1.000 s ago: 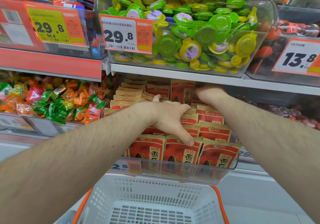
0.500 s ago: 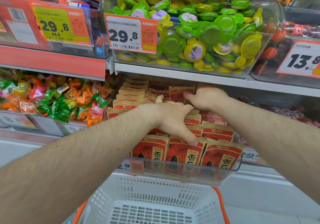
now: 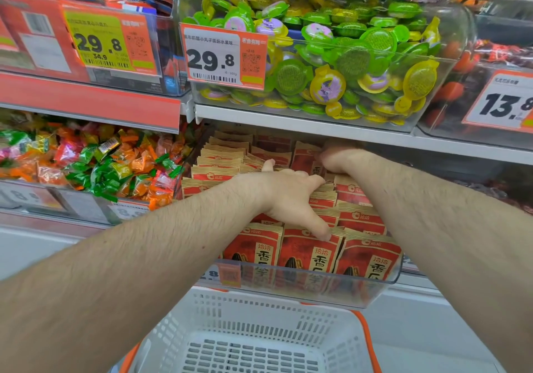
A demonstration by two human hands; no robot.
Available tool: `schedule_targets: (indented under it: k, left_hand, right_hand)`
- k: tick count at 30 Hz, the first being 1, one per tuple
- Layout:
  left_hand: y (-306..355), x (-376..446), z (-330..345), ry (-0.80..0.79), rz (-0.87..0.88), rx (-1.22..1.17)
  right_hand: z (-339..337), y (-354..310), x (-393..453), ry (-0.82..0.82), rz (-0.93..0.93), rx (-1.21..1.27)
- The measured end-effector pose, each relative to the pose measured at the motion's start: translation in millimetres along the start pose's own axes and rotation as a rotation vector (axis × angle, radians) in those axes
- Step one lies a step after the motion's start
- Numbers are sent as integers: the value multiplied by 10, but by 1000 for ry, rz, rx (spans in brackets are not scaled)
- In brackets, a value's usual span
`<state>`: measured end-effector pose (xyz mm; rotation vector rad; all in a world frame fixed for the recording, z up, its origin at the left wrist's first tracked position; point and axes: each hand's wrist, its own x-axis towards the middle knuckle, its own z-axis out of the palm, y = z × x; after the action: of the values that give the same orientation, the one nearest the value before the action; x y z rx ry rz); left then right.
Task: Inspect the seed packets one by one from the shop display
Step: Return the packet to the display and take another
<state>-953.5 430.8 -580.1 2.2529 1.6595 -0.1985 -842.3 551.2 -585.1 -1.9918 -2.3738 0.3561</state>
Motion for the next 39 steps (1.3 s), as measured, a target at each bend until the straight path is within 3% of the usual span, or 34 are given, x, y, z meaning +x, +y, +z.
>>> schedule_targets:
  k: [3, 8, 11, 14, 17, 21, 25, 28, 34, 37, 39]
  left_hand:
    - [22, -13, 1, 9, -5, 7]
    - [20, -30, 17, 35, 2, -7]
    - [6, -15, 14, 30, 5, -27]
    - [27, 18, -34, 34, -37, -98]
    - [73, 97, -99, 63, -107, -145]
    - [105, 209, -121, 50, -152, 3]
    - [96, 218, -98, 84, -158, 101]
    - [47, 169, -53, 132, -144, 132]
    - [59, -81, 124, 317, -88, 112]
    - [47, -287, 181, 488, -27, 98]
    - [-38, -418, 260, 734, 55, 107]
  right_hand:
    - [1, -33, 47, -41, 0, 69]
    - [95, -33, 78, -75, 56, 556]
    - [39, -44, -16, -135, -35, 326]
    - [4, -20, -99, -46, -107, 13]
    - [-3, 61, -117, -32, -180, 14]
    - [-54, 131, -156, -64, -150, 0]
    - [-87, 141, -175, -255, -91, -104]
    - [-128, 144, -206, -386, -70, -1]
    - [-146, 176, -204, -481, -19, 273]
    - [-102, 157, -203, -355, -128, 97]
    - [-91, 137, -209, -277, -200, -30]
